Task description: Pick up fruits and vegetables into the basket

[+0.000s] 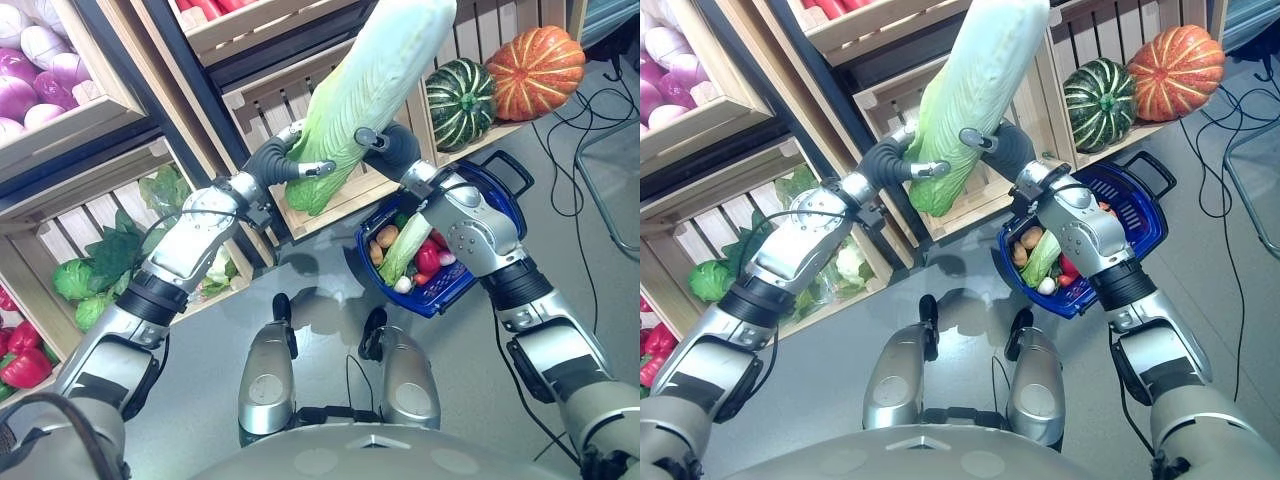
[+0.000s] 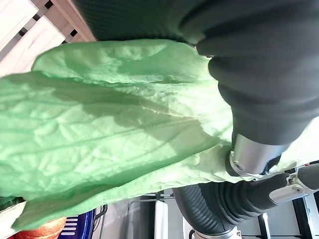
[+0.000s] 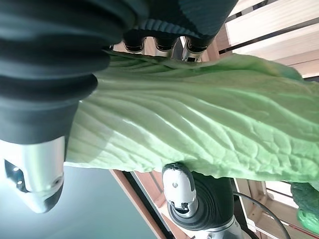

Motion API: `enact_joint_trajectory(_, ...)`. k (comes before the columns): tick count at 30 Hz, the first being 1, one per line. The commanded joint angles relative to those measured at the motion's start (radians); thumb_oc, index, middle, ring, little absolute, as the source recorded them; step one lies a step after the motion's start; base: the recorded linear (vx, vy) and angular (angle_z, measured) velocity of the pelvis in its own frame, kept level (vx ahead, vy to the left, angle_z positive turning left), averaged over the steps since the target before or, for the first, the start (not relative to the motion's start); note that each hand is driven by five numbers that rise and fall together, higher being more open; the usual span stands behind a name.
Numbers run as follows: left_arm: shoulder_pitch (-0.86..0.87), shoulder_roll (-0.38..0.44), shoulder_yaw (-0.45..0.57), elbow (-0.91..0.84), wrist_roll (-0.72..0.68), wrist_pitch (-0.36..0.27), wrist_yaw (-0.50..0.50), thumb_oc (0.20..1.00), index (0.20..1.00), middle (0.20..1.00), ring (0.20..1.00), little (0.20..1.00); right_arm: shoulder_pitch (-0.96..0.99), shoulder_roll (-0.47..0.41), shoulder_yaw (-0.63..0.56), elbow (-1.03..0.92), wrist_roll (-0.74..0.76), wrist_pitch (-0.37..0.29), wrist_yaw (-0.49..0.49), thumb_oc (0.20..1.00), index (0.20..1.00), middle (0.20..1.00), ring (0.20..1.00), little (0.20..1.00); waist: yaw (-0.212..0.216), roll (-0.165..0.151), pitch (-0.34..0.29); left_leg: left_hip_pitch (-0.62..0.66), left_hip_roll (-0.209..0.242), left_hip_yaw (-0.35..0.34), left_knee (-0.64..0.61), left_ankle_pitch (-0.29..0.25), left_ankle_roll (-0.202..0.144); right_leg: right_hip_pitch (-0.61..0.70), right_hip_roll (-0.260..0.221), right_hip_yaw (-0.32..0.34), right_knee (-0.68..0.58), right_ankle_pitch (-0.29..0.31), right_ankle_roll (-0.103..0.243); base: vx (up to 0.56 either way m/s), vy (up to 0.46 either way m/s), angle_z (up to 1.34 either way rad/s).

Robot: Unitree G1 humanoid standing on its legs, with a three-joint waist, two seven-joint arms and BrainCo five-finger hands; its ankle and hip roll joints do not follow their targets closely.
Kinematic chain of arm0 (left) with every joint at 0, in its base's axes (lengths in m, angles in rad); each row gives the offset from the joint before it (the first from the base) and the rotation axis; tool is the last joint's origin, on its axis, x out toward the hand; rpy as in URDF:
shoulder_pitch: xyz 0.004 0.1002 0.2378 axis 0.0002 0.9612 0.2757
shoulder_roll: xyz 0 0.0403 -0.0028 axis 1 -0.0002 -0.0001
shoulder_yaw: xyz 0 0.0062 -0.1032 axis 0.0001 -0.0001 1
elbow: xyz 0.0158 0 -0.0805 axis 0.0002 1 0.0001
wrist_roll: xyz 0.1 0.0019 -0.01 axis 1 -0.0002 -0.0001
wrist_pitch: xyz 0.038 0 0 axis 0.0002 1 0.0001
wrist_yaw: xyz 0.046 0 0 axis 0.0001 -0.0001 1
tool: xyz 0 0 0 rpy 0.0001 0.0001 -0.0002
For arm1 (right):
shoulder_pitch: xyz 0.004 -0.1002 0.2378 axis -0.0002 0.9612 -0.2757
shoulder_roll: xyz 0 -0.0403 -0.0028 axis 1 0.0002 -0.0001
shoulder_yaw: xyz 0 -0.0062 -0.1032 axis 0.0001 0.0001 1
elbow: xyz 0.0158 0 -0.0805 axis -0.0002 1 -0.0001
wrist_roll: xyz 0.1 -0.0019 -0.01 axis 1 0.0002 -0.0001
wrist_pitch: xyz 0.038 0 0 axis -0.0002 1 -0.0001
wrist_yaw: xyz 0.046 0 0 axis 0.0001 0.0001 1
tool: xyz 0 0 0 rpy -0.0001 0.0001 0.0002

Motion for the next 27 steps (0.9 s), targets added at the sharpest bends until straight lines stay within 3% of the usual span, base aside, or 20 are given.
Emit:
enact_joint_trajectory(1,0.016,0.019,-0.046,-0.060,0.189,-0.011,0.015,0.200,0.200,0.200,0.200,0.200,-0.114,0.102,0.001,-0.273,0.064,-0.050,-0.002,0.708,0.708,0.708,0.708,0.708,-0.012,-0.021,-0.032,0.038,-0.019,0.031,0.084,-0.142,0.009,0.067,-0.026,0.063,-0.118,0.050,0.081,0.00,0.000,0.00)
enact_joint_trajectory(2,0.009,0.032,-0.054,-0.060,0.223,-0.019,0.026,0.200,0.200,0.200,0.200,0.200,-0.124,0.096,0.000,-0.258,0.061,-0.063,-0.018,0.200,0.200,0.200,0.200,0.200,-0.013,-0.020,-0.032,0.038,-0.018,0.032,0.085,-0.141,0.008,0.066,-0.027,0.063,-0.117,0.051,0.081,0.00,0.000,0.00)
enact_joint_trajectory(8,-0.030,0.082,-0.100,-0.076,0.351,-0.007,0.084,0.200,0.200,0.200,0.200,0.200,-0.136,0.062,0.014,-0.241,0.022,-0.112,-0.163,0.200,0.200,0.200,0.200,0.200,-0.027,-0.014,-0.027,0.036,-0.013,0.040,0.083,-0.138,0.008,0.057,-0.026,0.071,-0.116,0.051,0.079,0.00,0.024,-0.02)
enact_joint_trajectory(12,-0.043,0.082,-0.115,-0.083,0.302,0.018,0.076,0.200,0.200,0.200,0.200,0.200,-0.148,0.043,0.017,-0.210,-0.031,-0.162,-0.236,0.200,0.200,0.200,0.200,0.200,-0.035,-0.011,-0.025,0.033,-0.012,0.045,0.074,-0.129,0.007,0.050,-0.026,0.072,-0.123,0.058,0.078,0.00,0.000,0.00)
enact_joint_trajectory(13,-0.036,0.072,-0.113,-0.086,0.252,0.041,0.069,0.523,0.523,0.523,0.523,0.523,-0.146,0.040,0.014,-0.201,-0.042,-0.189,-0.249,0.200,0.200,0.200,0.200,0.200,-0.037,-0.010,-0.023,0.034,-0.010,0.048,0.073,-0.130,0.008,0.050,-0.025,0.072,-0.123,0.057,0.077,0.00,0.000,0.00)
enact_joint_trajectory(14,-0.030,0.065,-0.112,-0.085,0.232,0.050,0.069,0.589,0.589,0.589,0.589,0.589,-0.144,0.038,0.011,-0.200,-0.046,-0.202,-0.257,0.200,0.200,0.200,0.200,0.200,-0.039,-0.009,-0.021,0.034,-0.009,0.050,0.075,-0.130,0.008,0.048,-0.026,0.072,-0.120,0.057,0.077,0.00,0.000,0.00)
enact_joint_trajectory(15,-0.020,0.053,-0.108,-0.082,0.191,0.064,0.063,1.000,1.000,1.000,1.000,1.000,-0.138,0.036,0.000,-0.200,-0.060,-0.227,-0.276,0.200,0.200,0.200,0.200,0.200,-0.041,-0.009,-0.018,0.032,-0.008,0.051,0.076,-0.130,0.007,0.045,-0.026,0.071,-0.117,0.056,0.077,-0.01,-0.001,-0.05)
enact_joint_trajectory(20,0.087,-0.018,-0.063,-0.077,-0.064,0.067,0.050,1.000,1.000,1.000,1.000,1.000,-0.063,0.019,-0.092,-0.231,-0.110,-0.337,-0.334,0.200,0.200,0.200,0.200,0.200,-0.059,0.001,0.015,0.010,-0.004,0.056,0.091,-0.136,0.009,0.005,-0.026,0.076,-0.079,0.048,0.079,-0.05,-0.010,-0.08)
enact_joint_trajectory(24,0.200,-0.075,-0.023,-0.067,-0.172,0.007,0.037,1.000,1.000,1.000,1.000,1.000,0.016,0.001,-0.185,-0.237,-0.174,-0.402,-0.405,0.200,0.200,0.200,0.200,0.200,-0.074,0.011,0.047,-0.020,-0.004,0.060,0.099,-0.134,0.015,-0.044,-0.025,0.083,-0.043,0.044,0.076,-0.09,-0.010,-0.02)
enact_joint_trajectory(27,0.316,-0.100,0.017,-0.066,-0.301,-0.032,-0.020,1.000,1.000,1.000,1.000,1.000,0.109,-0.037,-0.300,-0.200,-0.240,-0.457,-0.522,0.200,0.200,0.200,0.200,0.200,-0.091,0.022,0.080,-0.065,-0.007,0.064,0.095,-0.122,0.023,-0.102,-0.015,0.095,-0.021,0.045,0.068,-0.12,-0.028,-0.11)
